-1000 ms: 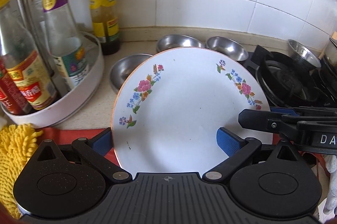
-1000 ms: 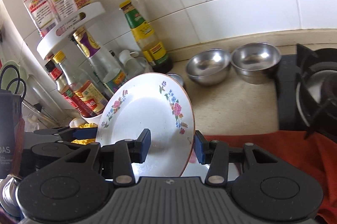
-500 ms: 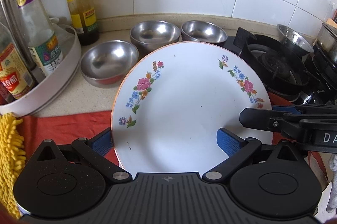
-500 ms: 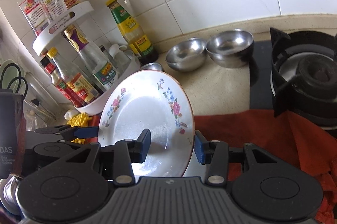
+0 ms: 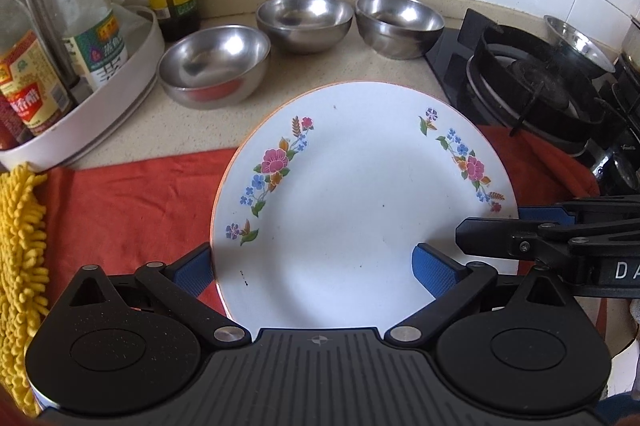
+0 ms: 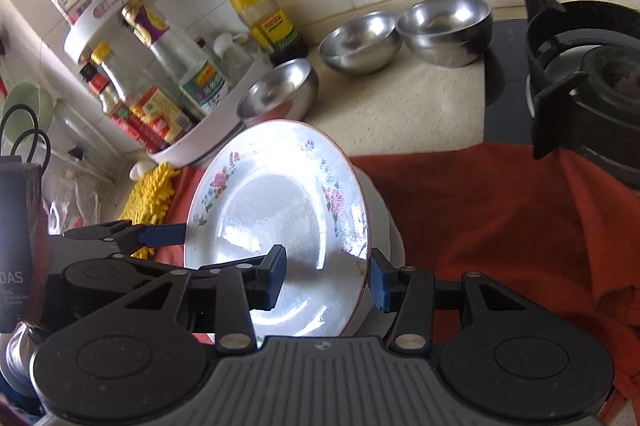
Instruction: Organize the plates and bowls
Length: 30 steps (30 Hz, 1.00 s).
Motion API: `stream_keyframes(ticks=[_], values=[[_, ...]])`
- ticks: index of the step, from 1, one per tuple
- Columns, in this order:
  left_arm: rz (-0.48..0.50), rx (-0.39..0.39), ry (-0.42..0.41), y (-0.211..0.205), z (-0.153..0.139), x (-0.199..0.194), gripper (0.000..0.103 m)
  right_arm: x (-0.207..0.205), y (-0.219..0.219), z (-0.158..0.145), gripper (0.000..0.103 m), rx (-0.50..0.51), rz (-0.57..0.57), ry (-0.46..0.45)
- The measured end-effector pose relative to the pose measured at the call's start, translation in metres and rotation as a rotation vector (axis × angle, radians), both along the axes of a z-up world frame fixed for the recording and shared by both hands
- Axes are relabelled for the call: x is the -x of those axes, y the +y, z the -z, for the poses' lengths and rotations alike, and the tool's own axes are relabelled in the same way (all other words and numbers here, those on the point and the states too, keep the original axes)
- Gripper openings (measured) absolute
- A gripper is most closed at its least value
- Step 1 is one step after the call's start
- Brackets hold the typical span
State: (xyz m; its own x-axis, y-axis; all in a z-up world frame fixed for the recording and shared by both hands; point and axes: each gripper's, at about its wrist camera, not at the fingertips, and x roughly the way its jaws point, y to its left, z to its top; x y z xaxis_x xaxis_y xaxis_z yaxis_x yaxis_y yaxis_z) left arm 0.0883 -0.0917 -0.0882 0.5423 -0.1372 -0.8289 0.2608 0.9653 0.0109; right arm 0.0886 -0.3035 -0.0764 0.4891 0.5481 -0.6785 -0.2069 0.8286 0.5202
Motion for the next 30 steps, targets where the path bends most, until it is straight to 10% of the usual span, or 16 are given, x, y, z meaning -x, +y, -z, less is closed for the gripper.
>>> stream_keyframes(ticks=[30], values=[[0.033,0.043,-0.002,0.04,-0.008,-0.032,0.102,-0.016,0.028,-0.015,0.048,0.268,0.011,-0.146]])
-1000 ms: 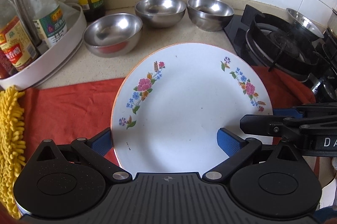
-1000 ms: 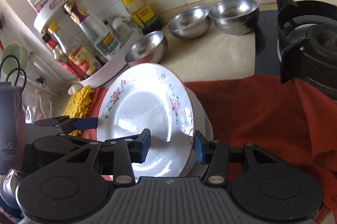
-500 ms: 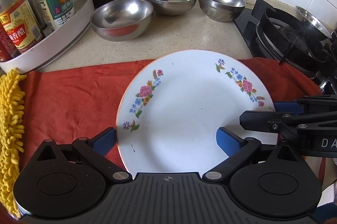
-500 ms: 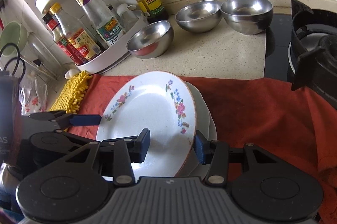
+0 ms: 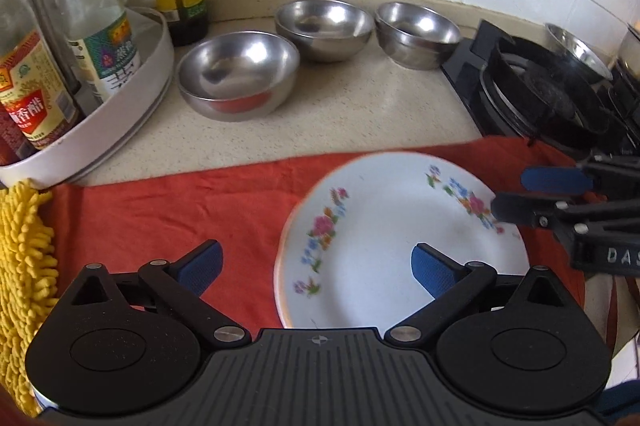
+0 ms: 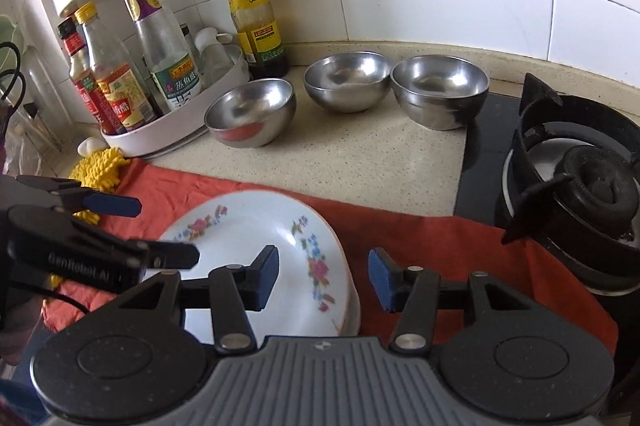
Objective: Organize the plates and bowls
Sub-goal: 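Lower the small plate onto the stack and open both grippers, then move both grippers to the rim of a steel bowl beside the bottle rack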
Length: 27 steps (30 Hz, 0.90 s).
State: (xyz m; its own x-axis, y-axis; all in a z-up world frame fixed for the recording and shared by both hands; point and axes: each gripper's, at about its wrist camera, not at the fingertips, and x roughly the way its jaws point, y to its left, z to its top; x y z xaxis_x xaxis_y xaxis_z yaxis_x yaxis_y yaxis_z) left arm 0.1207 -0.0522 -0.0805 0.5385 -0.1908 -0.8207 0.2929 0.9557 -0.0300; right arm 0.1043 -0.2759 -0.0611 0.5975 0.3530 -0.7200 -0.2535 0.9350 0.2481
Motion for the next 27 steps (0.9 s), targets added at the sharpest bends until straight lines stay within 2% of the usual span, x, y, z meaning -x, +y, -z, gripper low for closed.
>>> stream_keyframes(ticks=[5,11,17,27], values=[[-0.048,0.018,-0.013,0.015,-0.007,-0.027,0.102,-0.017,0.011,-0.007,0.048,-0.025,0.0,-0.014],[-0.098,0.004,-0.052,0.024,-0.016,-0.054,0.103,-0.05,0.027,-0.018,0.048,-0.046,-0.019,-0.041],[-0.17,0.03,-0.055,0.039,-0.02,-0.082,0.103,-0.095,0.034,-0.019,0.048,-0.125,0.006,0.018],[-0.244,0.053,-0.044,0.044,-0.011,-0.127,0.102,-0.162,0.053,0.002,0.048,-0.181,0.02,0.1]])
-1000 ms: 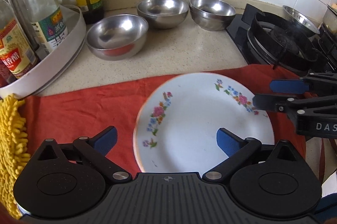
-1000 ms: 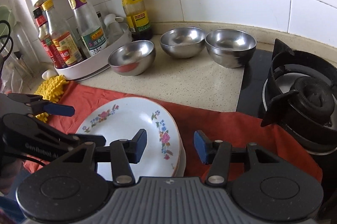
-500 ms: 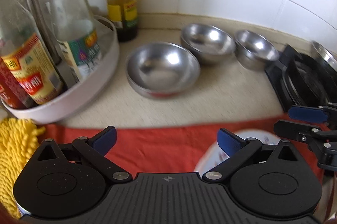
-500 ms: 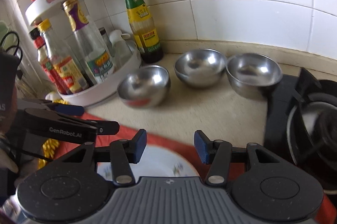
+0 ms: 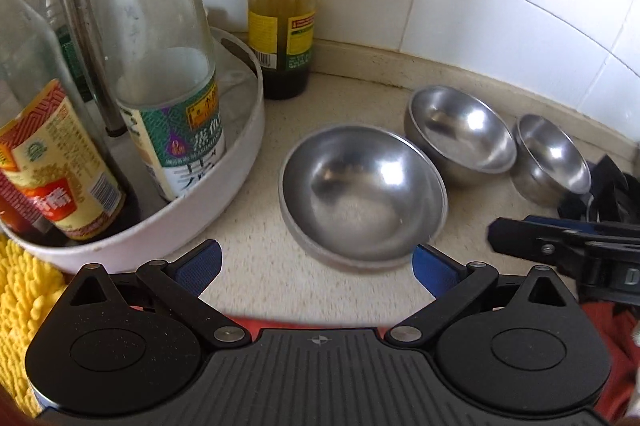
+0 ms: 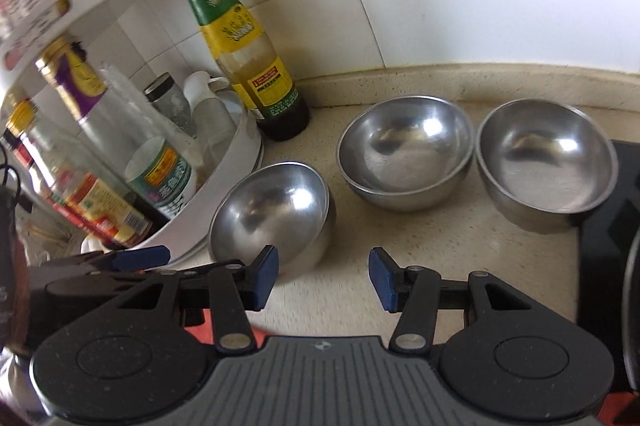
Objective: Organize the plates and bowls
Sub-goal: 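Move both grippers to the rim of a steel bowl beside the bottle rack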
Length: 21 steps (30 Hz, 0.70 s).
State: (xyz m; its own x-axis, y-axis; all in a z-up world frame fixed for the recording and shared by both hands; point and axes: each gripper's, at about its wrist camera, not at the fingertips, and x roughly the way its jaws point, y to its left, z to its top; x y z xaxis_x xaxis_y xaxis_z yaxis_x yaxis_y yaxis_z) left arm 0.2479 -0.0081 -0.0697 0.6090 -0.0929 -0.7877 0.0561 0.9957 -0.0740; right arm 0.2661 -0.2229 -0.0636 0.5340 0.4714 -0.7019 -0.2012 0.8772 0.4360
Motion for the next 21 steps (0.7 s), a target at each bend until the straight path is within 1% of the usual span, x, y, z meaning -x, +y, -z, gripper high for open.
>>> stream_keyframes(ticks=[4,8,9,11,13,16,20,21], values=[[-0.023,-0.01,-0.005,0.0,0.003,-0.014,0.101,-0.018,0.006,0.009,0.048,-0.027,0.0,0.029],[-0.033,0.01,0.023,0.004,0.012,-0.025,0.098,-0.032,0.011,0.019,0.046,-0.052,-0.013,0.071],[-0.032,0.012,0.03,0.004,0.014,-0.028,0.097,-0.035,0.012,0.021,0.044,-0.057,-0.015,0.084],[-0.028,0.021,0.043,0.004,0.017,-0.031,0.092,-0.039,0.014,0.026,0.039,-0.067,-0.021,0.103],[-0.018,0.032,0.057,0.004,0.02,-0.033,0.087,-0.041,0.016,0.029,0.031,-0.071,-0.029,0.108],[0.0,0.034,0.07,0.001,0.025,-0.036,0.081,-0.045,0.019,0.033,0.023,-0.079,-0.042,0.127],[0.017,0.032,0.08,-0.003,0.029,-0.04,0.074,-0.047,0.021,0.036,0.022,-0.091,-0.039,0.134],[0.027,0.032,0.081,-0.004,0.03,-0.04,0.074,-0.047,0.02,0.036,0.022,-0.096,-0.039,0.138]])
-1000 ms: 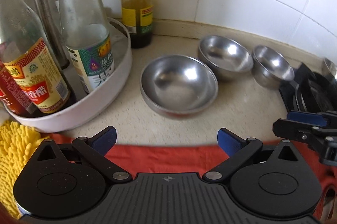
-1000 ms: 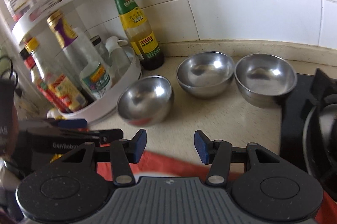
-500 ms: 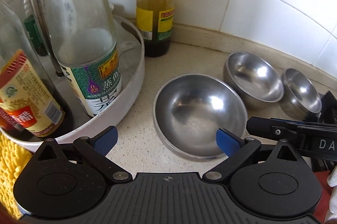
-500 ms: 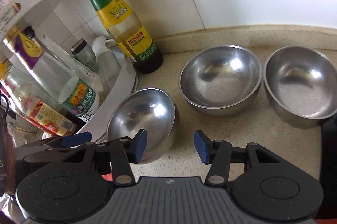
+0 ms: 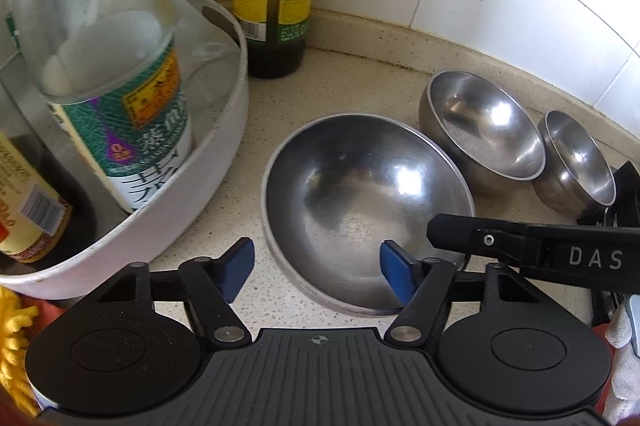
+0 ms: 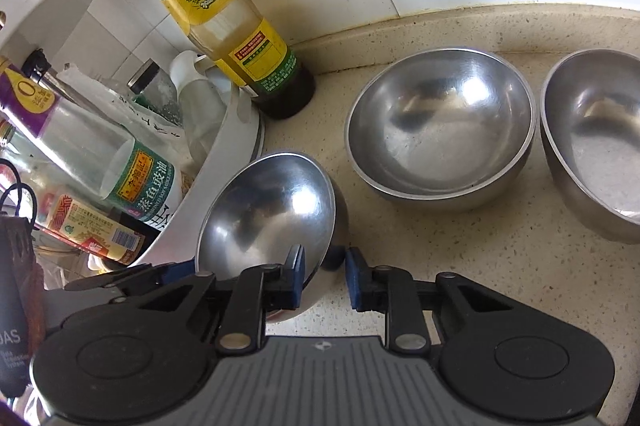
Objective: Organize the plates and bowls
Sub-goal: 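Move both grippers to the rim of a steel bowl beside the bottle rack, then close both grippers on the steel bowl rim and lift it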
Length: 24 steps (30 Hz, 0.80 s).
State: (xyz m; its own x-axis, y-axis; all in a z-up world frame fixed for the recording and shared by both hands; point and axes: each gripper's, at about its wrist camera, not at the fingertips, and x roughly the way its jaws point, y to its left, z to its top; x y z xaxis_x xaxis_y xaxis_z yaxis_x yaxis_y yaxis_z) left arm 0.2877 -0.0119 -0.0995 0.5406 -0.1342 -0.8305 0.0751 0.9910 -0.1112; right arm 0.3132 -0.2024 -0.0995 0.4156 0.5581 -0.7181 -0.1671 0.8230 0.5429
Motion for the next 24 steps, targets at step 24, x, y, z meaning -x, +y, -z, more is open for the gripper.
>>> stream_keyframes(ticks=[24], values=[[0.188,-0.029,-0.071,-0.049,-0.024,0.035,0.082,0.046,-0.043,-0.027,0.022,0.024,0.063,-0.011]])
